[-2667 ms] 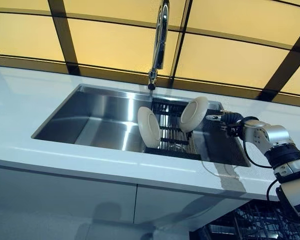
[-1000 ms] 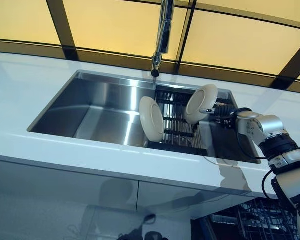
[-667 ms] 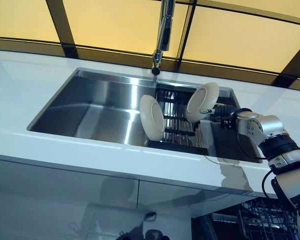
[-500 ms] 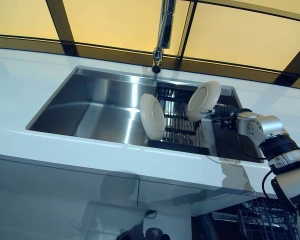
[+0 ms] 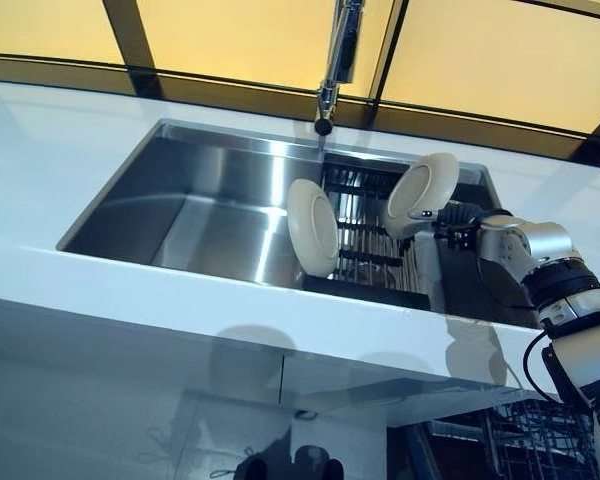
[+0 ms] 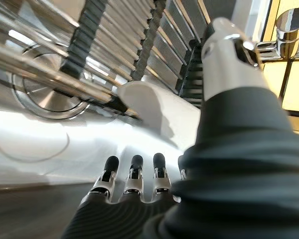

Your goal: Take plates into dishwasher

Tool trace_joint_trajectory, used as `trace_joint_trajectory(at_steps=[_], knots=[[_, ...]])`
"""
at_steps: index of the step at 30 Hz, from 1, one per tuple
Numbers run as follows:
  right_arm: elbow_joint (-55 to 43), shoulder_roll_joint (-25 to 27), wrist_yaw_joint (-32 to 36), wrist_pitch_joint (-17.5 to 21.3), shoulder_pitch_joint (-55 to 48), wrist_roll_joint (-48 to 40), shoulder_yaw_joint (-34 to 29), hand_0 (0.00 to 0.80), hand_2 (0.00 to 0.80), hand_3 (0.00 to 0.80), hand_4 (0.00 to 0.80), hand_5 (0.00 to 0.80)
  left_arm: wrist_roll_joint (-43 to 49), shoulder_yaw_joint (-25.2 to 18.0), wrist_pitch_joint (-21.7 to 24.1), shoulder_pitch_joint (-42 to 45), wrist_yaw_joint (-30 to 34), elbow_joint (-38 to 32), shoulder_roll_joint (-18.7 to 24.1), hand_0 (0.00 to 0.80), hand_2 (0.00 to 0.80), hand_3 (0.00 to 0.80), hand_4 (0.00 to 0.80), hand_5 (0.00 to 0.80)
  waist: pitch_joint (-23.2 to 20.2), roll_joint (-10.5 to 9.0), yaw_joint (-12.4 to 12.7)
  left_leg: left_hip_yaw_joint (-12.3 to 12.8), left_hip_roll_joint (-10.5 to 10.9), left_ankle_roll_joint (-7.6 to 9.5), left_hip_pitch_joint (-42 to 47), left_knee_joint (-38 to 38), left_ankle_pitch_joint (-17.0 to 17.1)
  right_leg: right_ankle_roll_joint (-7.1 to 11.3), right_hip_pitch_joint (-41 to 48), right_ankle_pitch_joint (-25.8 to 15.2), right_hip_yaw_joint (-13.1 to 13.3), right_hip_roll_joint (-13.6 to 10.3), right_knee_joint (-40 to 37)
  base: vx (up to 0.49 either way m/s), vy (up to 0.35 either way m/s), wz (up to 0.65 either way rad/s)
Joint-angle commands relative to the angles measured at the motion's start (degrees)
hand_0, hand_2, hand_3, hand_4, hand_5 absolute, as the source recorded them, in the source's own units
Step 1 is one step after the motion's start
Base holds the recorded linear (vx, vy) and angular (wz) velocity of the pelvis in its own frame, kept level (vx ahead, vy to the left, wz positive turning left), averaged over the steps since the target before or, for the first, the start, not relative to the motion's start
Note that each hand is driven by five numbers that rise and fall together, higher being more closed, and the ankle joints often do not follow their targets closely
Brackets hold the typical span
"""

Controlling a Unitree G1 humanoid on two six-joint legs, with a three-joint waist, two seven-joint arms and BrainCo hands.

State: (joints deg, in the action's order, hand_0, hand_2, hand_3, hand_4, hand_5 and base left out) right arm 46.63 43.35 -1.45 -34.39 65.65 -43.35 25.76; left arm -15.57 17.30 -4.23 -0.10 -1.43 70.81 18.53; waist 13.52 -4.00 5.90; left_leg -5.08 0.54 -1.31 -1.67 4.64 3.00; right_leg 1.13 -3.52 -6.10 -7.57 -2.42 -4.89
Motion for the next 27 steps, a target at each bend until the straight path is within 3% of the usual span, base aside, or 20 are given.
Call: trace_joint_trajectory(at_steps=[1,7,8,9,10,11,12,27], knots=[[3.2,2.1,-1.4,5.4,10.0,1.2,4.5,0.000,0.000,0.000,0.000,0.000,-1.6,4.4,0.1,-0.2,-1.0,1.5,1.0,0.000,0.000,0.000,0.000,0.000,-0.7,-0.63,1.5,1.9,-0.1,-1.11,-1.8,0.4,0.3,4.61,0.2,-0.9,0.0,-2.9,-0.1,-0.041,-0.005,0.09],[3.0,2.8,-5.6,6.2,12.0,-0.4,5.2,0.000,0.000,0.000,0.000,0.000,-2.3,4.4,0.3,-0.2,-1.0,1.3,1.3,0.000,0.000,0.000,0.000,0.000,-0.2,-0.38,1.6,1.6,-0.1,-1.29,-2.4,0.4,0.5,4.73,-0.3,-1.0,-0.2,-3.0,-0.1,-0.039,-0.002,0.09],[2.5,3.1,-5.9,5.8,11.9,-0.2,5.1,0.166,0.166,0.166,0.166,0.166,-2.3,4.2,0.2,-0.1,-0.9,1.3,1.4,0.000,0.000,0.000,0.000,0.000,-0.2,-0.45,1.5,1.6,-0.1,-1.33,-2.3,0.4,0.5,4.75,-0.3,-1.0,-0.3,-3.0,-0.1,0.000,-0.001,0.04],[2.3,3.1,-6.1,5.7,11.9,-0.1,5.2,0.279,0.279,0.279,0.279,0.279,-2.3,4.1,0.2,-0.2,-0.9,1.2,1.4,0.000,0.000,0.000,0.000,0.000,-0.2,-0.48,1.5,1.6,-0.1,-1.34,-2.3,0.4,0.5,4.75,-0.3,-1.0,-0.3,-3.0,-0.1,0.000,0.000,0.00],[2.1,3.3,-6.4,5.5,11.9,0.2,5.1,0.486,0.486,0.486,0.486,0.486,-2.2,4.0,0.2,-0.1,-1.0,1.1,1.4,0.000,0.000,0.000,0.000,0.000,-0.2,-0.49,1.5,1.6,-0.1,-1.33,-2.3,0.4,0.5,4.75,-0.3,-1.0,-0.2,-3.0,-0.1,0.000,0.000,0.00],[2.1,3.3,-6.4,5.4,11.9,0.2,5.1,0.565,0.565,0.565,0.565,0.565,-2.2,4.0,0.2,-0.1,-1.0,1.1,1.4,0.000,0.000,0.000,0.000,0.000,-0.3,-0.49,1.5,1.6,-0.1,-1.32,-2.3,0.4,0.5,4.75,-0.3,-1.0,-0.2,-3.0,-0.1,0.000,0.000,0.00],[2.2,3.6,-6.0,4.8,11.9,0.9,5.2,0.800,0.800,0.800,0.800,0.800,-2.5,4.1,0.1,-0.1,-1.2,0.9,1.3,0.000,0.000,0.000,0.000,0.000,-0.3,-0.50,1.4,1.6,0.0,-1.31,-2.4,0.4,0.6,4.76,-0.3,-1.0,-0.2,-3.0,-0.1,0.000,0.000,0.00],[7.5,4.8,-4.9,6.1,14.7,6.5,7.6,0.800,0.800,0.800,0.800,0.800,-2.5,4.9,0.8,-0.2,-1.8,1.1,0.7,0.000,0.000,0.000,0.000,0.000,-0.5,-0.34,1.7,1.5,0.3,-1.22,-2.4,0.4,0.6,4.79,-0.5,-1.1,-0.3,-3.0,-0.1,-0.012,0.007,0.00]])
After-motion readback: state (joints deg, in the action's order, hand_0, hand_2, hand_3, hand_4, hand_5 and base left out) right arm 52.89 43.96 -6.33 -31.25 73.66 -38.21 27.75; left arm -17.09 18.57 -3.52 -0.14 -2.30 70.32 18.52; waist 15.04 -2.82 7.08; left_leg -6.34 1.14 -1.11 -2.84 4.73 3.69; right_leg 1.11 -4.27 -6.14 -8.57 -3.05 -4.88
